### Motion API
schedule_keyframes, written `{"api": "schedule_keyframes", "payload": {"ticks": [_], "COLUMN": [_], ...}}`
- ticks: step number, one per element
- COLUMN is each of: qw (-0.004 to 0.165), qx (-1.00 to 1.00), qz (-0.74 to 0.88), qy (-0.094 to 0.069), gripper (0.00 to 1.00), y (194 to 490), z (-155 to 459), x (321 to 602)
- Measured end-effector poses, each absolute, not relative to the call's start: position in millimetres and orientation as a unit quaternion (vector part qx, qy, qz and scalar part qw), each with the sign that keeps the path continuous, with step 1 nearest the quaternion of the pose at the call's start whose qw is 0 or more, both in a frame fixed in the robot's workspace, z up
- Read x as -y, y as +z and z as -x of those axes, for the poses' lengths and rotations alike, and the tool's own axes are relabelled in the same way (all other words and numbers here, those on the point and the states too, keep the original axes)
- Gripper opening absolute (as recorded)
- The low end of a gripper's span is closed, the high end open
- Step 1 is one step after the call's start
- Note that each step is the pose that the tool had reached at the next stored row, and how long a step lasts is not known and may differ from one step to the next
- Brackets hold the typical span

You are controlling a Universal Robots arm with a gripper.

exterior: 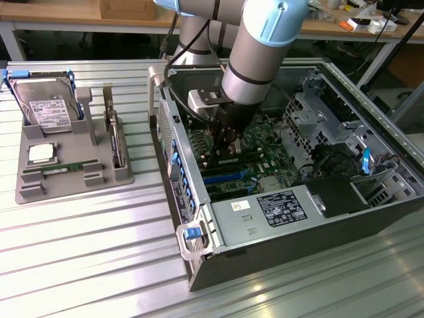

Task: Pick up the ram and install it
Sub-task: 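Press down the ram until it locks into place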

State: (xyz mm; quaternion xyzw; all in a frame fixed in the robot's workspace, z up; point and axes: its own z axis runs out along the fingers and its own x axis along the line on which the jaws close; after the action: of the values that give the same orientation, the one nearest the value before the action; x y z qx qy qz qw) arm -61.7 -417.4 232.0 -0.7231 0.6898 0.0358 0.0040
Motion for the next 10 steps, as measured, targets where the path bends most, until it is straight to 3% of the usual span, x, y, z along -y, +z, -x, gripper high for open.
{"api": "schedule_keyframes", "payload": {"ticks": [10], "qw": [0.006], "qx": [-0.69], "qz": [0.723], "qy": [0.034], "gripper": [0.1], "y": [242.7], "z": [42.8], "x": [417.4]}}
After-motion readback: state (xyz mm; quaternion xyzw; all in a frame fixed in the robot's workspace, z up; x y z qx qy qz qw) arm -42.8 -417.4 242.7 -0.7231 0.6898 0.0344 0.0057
